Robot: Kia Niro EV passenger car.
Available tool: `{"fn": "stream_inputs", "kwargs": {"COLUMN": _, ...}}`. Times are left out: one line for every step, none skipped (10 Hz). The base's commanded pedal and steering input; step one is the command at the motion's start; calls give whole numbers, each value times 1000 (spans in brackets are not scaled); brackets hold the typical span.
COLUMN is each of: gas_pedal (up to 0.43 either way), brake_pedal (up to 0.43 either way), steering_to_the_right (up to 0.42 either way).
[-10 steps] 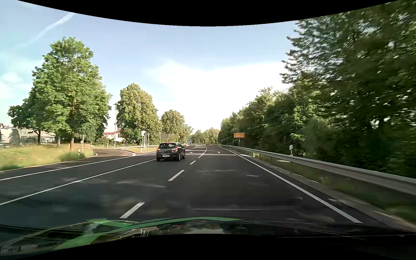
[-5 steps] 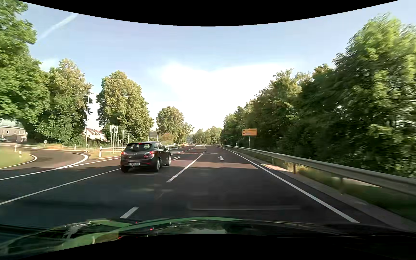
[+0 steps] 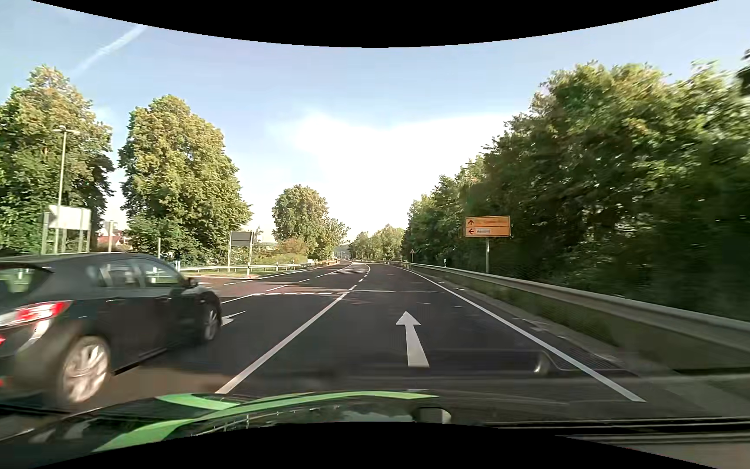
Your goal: Follow the waypoints while adhering to traffic rules and regulations
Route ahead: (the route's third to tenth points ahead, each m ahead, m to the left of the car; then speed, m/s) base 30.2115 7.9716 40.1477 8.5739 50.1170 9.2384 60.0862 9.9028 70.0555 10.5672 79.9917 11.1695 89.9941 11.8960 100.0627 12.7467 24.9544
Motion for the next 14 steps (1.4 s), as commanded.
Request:
{"fn": "stream_inputs", "kwargs": {"gas_pedal": 240, "brake_pedal": 0, "steering_to_the_right": -7}}
{"fn": "stream_inputs", "kwargs": {"gas_pedal": 228, "brake_pedal": 0, "steering_to_the_right": -8}}
{"fn": "stream_inputs", "kwargs": {"gas_pedal": 220, "brake_pedal": 0, "steering_to_the_right": -9}}
{"fn": "stream_inputs", "kwargs": {"gas_pedal": 220, "brake_pedal": 0, "steering_to_the_right": -10}}
{"fn": "stream_inputs", "kwargs": {"gas_pedal": 220, "brake_pedal": 0, "steering_to_the_right": -10}}
{"fn": "stream_inputs", "kwargs": {"gas_pedal": 228, "brake_pedal": 0, "steering_to_the_right": -10}}
{"fn": "stream_inputs", "kwargs": {"gas_pedal": 240, "brake_pedal": 0, "steering_to_the_right": -10}}
{"fn": "stream_inputs", "kwargs": {"gas_pedal": 248, "brake_pedal": 0, "steering_to_the_right": -10}}
{"fn": "stream_inputs", "kwargs": {"gas_pedal": 248, "brake_pedal": 0, "steering_to_the_right": -10}}
{"fn": "stream_inputs", "kwargs": {"gas_pedal": 248, "brake_pedal": 0, "steering_to_the_right": -10}}
{"fn": "stream_inputs", "kwargs": {"gas_pedal": 240, "brake_pedal": 0, "steering_to_the_right": -10}}
{"fn": "stream_inputs", "kwargs": {"gas_pedal": 220, "brake_pedal": 0, "steering_to_the_right": -10}}
{"fn": "stream_inputs", "kwargs": {"gas_pedal": 220, "brake_pedal": 0, "steering_to_the_right": -10}}
{"fn": "stream_inputs", "kwargs": {"gas_pedal": 228, "brake_pedal": 0, "steering_to_the_right": -10}}
